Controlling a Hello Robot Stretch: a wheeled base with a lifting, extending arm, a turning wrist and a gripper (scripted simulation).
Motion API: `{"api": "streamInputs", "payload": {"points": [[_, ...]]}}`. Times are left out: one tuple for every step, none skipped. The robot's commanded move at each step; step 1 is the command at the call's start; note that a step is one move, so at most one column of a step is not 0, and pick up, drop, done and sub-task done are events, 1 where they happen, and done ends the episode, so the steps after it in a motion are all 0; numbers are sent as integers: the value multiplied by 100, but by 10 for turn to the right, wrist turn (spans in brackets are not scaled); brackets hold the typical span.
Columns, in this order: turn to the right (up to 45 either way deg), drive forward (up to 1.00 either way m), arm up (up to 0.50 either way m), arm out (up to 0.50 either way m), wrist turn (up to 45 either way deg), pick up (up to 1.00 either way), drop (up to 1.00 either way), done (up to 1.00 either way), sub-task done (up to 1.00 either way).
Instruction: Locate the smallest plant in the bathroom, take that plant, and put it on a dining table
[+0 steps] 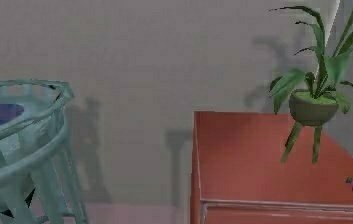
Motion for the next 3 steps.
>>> {"api": "streamInputs", "payload": {"points": [[-390,0,0,0,0,0,0,0,0],[0,0,50,0,0,0,0,0,0],[0,0,38,0,0,0,0,0,0]]}}
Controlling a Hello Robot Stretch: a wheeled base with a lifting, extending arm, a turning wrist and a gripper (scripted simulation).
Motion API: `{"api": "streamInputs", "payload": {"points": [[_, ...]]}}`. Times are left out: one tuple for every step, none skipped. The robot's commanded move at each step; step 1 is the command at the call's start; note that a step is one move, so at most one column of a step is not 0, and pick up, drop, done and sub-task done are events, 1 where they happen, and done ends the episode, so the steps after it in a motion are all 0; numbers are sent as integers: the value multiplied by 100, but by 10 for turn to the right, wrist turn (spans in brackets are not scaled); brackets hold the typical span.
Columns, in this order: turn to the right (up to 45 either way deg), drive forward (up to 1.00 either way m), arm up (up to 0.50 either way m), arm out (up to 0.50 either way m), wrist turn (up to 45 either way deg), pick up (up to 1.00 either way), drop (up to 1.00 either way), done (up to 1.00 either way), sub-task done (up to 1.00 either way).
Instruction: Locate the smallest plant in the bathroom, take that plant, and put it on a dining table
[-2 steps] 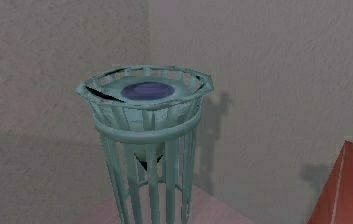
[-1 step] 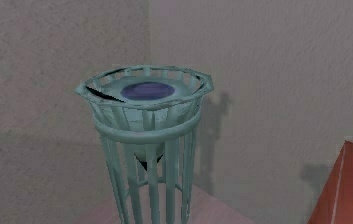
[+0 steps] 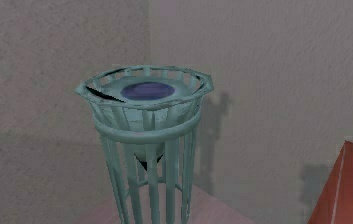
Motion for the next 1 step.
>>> {"api": "streamInputs", "payload": {"points": [[0,0,0,44,0,0,0,0,0]]}}
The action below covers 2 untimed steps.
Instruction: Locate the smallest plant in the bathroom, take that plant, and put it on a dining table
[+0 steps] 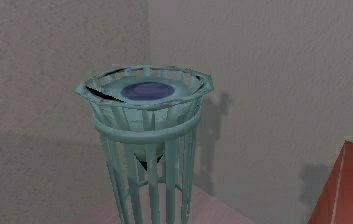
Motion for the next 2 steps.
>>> {"api": "streamInputs", "payload": {"points": [[0,0,0,0,450,0,0,0,0],[0,0,0,0,450,0,0,0,0]]}}
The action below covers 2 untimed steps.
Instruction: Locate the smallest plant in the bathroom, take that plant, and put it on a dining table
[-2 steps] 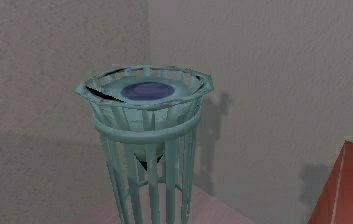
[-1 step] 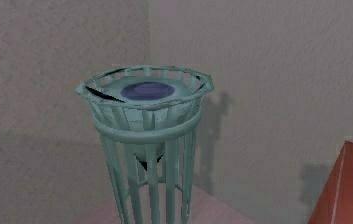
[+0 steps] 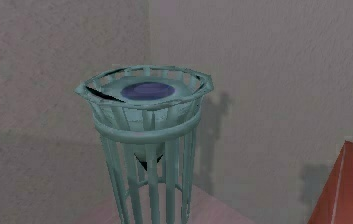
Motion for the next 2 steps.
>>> {"api": "streamInputs", "payload": {"points": [[0,0,0,0,450,0,0,0,0],[0,0,0,0,330,0,0,0,0]]}}
